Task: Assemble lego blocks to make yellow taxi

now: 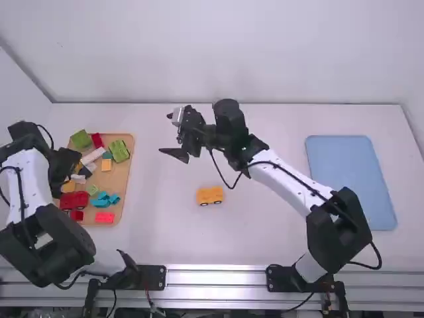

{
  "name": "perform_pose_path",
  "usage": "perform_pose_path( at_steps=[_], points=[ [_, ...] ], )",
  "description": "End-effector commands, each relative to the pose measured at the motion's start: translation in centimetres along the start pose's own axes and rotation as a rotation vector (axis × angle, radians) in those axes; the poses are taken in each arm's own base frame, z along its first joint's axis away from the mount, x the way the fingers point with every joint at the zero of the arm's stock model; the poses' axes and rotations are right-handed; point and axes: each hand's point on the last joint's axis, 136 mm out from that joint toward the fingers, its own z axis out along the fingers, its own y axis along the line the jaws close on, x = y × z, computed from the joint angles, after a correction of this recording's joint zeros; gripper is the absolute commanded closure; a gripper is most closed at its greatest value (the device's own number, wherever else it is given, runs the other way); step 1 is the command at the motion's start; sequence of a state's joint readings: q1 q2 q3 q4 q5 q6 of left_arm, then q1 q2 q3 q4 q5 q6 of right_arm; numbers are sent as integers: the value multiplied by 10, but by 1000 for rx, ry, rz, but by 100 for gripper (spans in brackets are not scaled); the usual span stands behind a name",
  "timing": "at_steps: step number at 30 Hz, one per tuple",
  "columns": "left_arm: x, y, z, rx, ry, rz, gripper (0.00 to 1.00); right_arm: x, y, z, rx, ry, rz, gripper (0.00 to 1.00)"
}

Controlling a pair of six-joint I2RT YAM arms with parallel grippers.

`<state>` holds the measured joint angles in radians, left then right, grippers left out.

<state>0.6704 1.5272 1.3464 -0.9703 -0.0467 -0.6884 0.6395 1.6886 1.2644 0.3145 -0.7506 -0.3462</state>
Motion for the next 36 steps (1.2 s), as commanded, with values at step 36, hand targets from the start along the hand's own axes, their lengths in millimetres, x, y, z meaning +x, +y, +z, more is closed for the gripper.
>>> perform_pose_path(
  at_steps=[36],
  points=[
    [36, -96, 95, -22, 114, 1121, 1, 6, -22, -7, 72, 69, 55, 2]
  ],
)
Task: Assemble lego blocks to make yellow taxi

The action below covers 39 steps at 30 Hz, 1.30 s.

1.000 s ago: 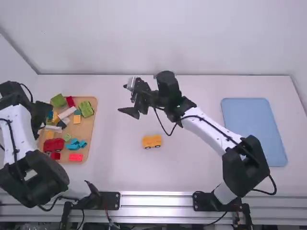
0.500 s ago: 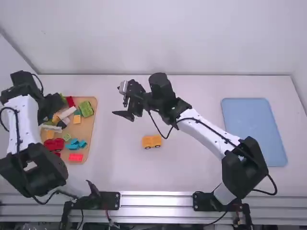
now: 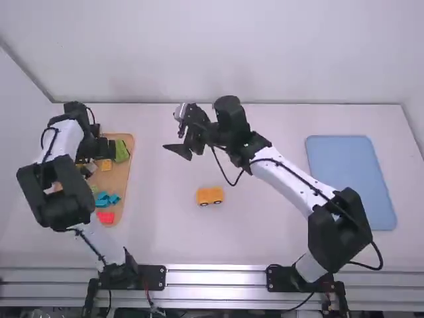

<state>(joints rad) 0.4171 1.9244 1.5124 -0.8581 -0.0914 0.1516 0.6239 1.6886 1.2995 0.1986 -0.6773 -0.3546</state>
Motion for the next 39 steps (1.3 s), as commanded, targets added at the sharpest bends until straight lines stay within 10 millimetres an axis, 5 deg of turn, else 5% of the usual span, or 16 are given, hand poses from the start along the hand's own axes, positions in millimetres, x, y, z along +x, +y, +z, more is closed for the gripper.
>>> perform_pose_path(
  at_steps=[1, 8, 19, 28, 39],
  points=[
    [1, 1, 7, -2, 8, 28, 1, -8, -9, -2, 12, -15, 12, 2],
    [-3, -13, 24, 98, -21, 89, 19, -8, -7, -1, 8, -15, 23, 2],
    [12, -18, 69, 105, 76, 62, 29, -8, -8, -1, 13, -13, 26, 2],
    [15, -13, 86, 56, 52, 10, 31, -8, -8, -2, 14, -14, 23, 2],
    [12, -13, 98, 47, 4, -20, 49, -7, -11, -3, 18, -13, 28, 2]
  ],
)
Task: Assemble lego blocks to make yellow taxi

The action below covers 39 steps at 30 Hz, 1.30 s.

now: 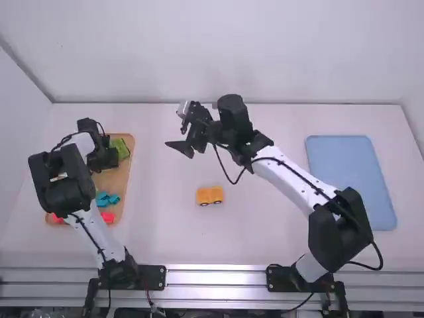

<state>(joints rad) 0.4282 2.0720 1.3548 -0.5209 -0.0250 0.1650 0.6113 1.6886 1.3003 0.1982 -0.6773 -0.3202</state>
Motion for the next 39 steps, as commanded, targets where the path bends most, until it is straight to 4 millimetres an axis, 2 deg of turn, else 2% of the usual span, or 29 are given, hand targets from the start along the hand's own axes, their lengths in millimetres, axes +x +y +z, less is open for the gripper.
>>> perform_pose_path(
  at_steps=[1, 3, 8, 12, 19, 20, 22, 24, 27, 29, 31, 32, 33, 34, 35, 36, 37, 38, 39],
  points=[
    [16, 2, 8, -11, 46, -22, 51, -8, -6, -1, 9, -14, -8, 2],
    [20, 1, 8, -9, 61, -21, 53, -8, -7, -1, 10, -14, -9, 2],
    [24, 2, 7, -12, 78, -53, 53, -8, -7, -1, 11, -14, -9, 2],
    [25, 5, 8, -6, 79, -86, 68, -8, -7, -1, 11, -14, -9, 2],
    [23, 8, 5, -20, 69, -123, 80, -7, -7, -1, 10, -11, -5, 2],
    [22, 9, 1, -35, 63, -150, 86, -7, -7, -1, 10, -11, -1, 2],
    [21, 13, -7, -60, 52, -180, 91, -7, -7, -1, 10, -10, 3, 2],
    [18, 15, -20, -66, 28, -191, 92, -4, -9, -2, 13, -3, 9, 2],
    [8, 6, -49, -20, -65, -155, 91, 3, -14, -7, 19, 17, 31, 2],
    [0, -12, -73, 41, -162, -76, 91, 7, -17, -10, 24, 29, 54, 2],
    [-4, -40, -105, 132, -285, 29, 89, 10, -23, -14, 38, 35, 110, 2],
    [-4, -47, -112, 157, -313, 50, 88, 11, -25, -15, 42, 37, 120, 2],
    [-4, -61, -127, 205, -368, 99, 87, 13, -28, -17, 48, 41, 137, 2],
    [-1, -88, -151, 300, -457, 199, 87, 16, -30, -20, 52, 50, 150, 2],
    [3, -105, -166, 360, -511, 268, 84, 18, -28, -20, 38, 53, 150, 2],
    [4, -109, -169, 374, -521, 283, 83, 18, -27, -20, 33, 52, 148, 2],
    [14, -139, -193, 485, -609, 420, 82, 16, -20, -22, -17, 40, 125, 2],
    [27, -166, -214, 587, -686, 554, 78, 14, -13, -24, -68, 23, 106, 2],
    [41, -189, -232, 677, -756, 677, 78, 10, -5, -25, -122, 1, 88, 2]
  ],
)
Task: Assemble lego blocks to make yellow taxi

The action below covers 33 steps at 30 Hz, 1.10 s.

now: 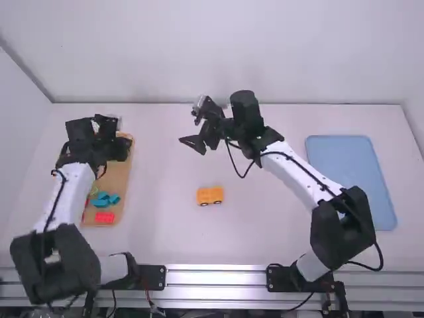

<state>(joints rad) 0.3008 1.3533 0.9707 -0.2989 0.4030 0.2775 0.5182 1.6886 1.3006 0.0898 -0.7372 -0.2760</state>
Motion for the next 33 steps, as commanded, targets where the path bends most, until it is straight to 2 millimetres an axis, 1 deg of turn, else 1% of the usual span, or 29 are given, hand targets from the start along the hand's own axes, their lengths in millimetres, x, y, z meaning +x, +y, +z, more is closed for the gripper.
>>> perform_pose_path(
  at_steps=[1, 3, 5, 7, 8, 10, 11, 12, 14, 15, 16, 17, 20, 21, 24, 26, 27, 30, 32, 33],
  points=[
    [-7, -98, -23, 420, -170, 284, 78, -15, 20, -3, -140, -58, -56, 2],
    [-10, -146, -43, 606, -293, 413, 78, -21, 33, -11, -236, -99, -64, 2],
    [-12, -165, -50, 689, -347, 452, 79, -25, 42, -17, -306, -127, -72, 2],
    [-14, -186, -58, 791, -404, 475, 79, -29, 60, -32, -444, -183, -112, 2],
    [-14, -188, -58, 802, -410, 475, 79, -30, 62, -35, -465, -193, -119, 2],
    [-16, -197, -62, 877, -447, 483, 80, -32, 69, -47, -539, -225, -122, 2],
    [-15, -206, -70, 971, -499, 517, 81, -31, 67, -49, -539, -221, -100, 2],
    [-15, -208, -73, 993, -514, 529, 81, -31, 66, -49, -537, -220, -99, 2],
    [-15, -215, -86, 1113, -576, 568, 82, -27, 65, -50, -535, -212, -90, 2],
    [-15, -216, -88, 1129, -583, 572, 82, -26, 66, -50, -536, -210, -88, 1],
    [-17, -215, -87, 1140, -584, 566, 82, -26, 68, -51, -545, -213, -95, 1],
    [-19, -215, -84, 1153, -575, 549, 83, -26, 74, -52, -574, -226, -113, 1],
    [-22, -217, -78, 1171, -564, 534, 83, -27, 80, -50, -593, -237, -139, 6],
    [-23, -220, -75, 1188, -557, 526, 84, -27, 79, -45, -569, -225, -145, 7],
    [-24, -225, -75, 1207, -555, 529, 84, -25, 72, -33, -499, -186, -126, 7],
    [-24, -229, -76, 1213, -563, 544, 85, -24, 70, -26, -462, -163, -113, 10],
    [-25, -230, -77, 1214, -572, 558, 85, -24, 71, -22, -450, -158, -125, 15],
    [-28, -228, -78, 1198, -591, 575, 86, -25, 69, -23, -445, -166, -145, 28],
    [-29, -228, -79, 1194, -604, 589, 86, -28, 67, -24, -438, -174, -147, 35],
    [-31, -229, -80, 1197, -603, 586, 85, -29, 63, -25, -430, -182, -154, 36]
  ],
)
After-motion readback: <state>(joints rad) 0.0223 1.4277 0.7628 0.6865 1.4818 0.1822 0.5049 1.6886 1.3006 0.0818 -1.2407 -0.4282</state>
